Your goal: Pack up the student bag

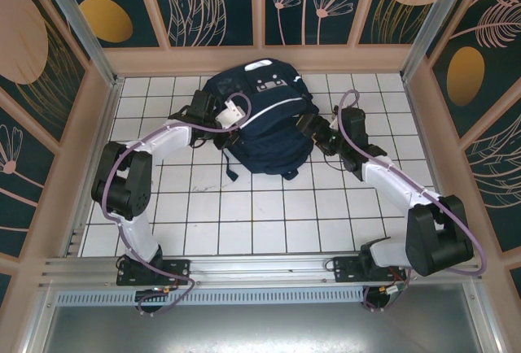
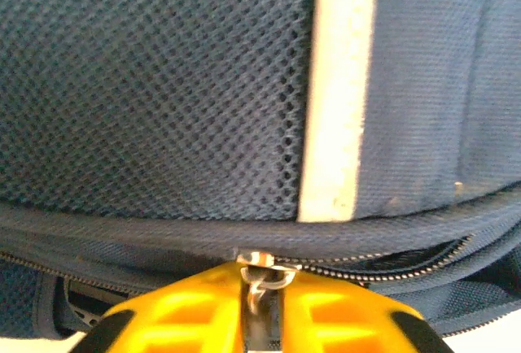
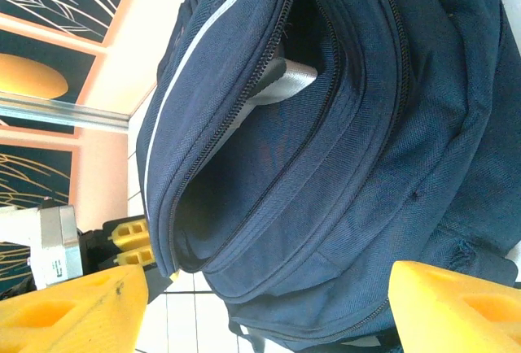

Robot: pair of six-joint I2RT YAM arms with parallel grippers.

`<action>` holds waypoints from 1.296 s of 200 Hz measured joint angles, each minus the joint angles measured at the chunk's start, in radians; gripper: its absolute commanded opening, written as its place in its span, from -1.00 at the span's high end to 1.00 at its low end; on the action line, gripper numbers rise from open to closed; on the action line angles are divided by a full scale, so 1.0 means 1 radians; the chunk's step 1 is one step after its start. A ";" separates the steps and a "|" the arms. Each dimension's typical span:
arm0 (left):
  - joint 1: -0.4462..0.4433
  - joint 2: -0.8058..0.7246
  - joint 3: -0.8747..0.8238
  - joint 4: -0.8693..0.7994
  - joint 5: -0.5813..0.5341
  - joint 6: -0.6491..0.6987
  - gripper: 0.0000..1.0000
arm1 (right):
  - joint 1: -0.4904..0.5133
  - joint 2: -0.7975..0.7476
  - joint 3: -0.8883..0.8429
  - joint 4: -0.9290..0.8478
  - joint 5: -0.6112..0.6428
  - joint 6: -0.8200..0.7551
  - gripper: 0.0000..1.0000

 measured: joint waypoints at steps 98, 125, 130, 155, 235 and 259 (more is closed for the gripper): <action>0.002 -0.055 -0.048 0.000 0.088 -0.082 1.00 | 0.138 0.208 0.023 -0.011 0.048 -0.017 -0.29; 0.002 -0.067 -0.076 0.024 0.110 -0.116 1.00 | 0.148 0.245 0.023 0.016 0.056 -0.009 -0.24; 0.002 -0.070 -0.084 0.031 0.115 -0.125 1.00 | 0.149 0.253 0.023 0.024 0.057 -0.008 -0.24; -0.016 -0.087 -0.118 0.062 0.123 -0.181 1.00 | 0.160 0.299 0.024 0.066 0.060 0.008 -0.22; -0.161 -0.150 -0.167 0.097 0.058 -0.313 0.97 | 0.172 0.344 0.033 0.108 0.111 0.043 -0.20; -0.170 -0.153 -0.173 0.095 0.054 -0.324 0.78 | 0.172 0.344 0.033 0.106 0.115 0.043 -0.19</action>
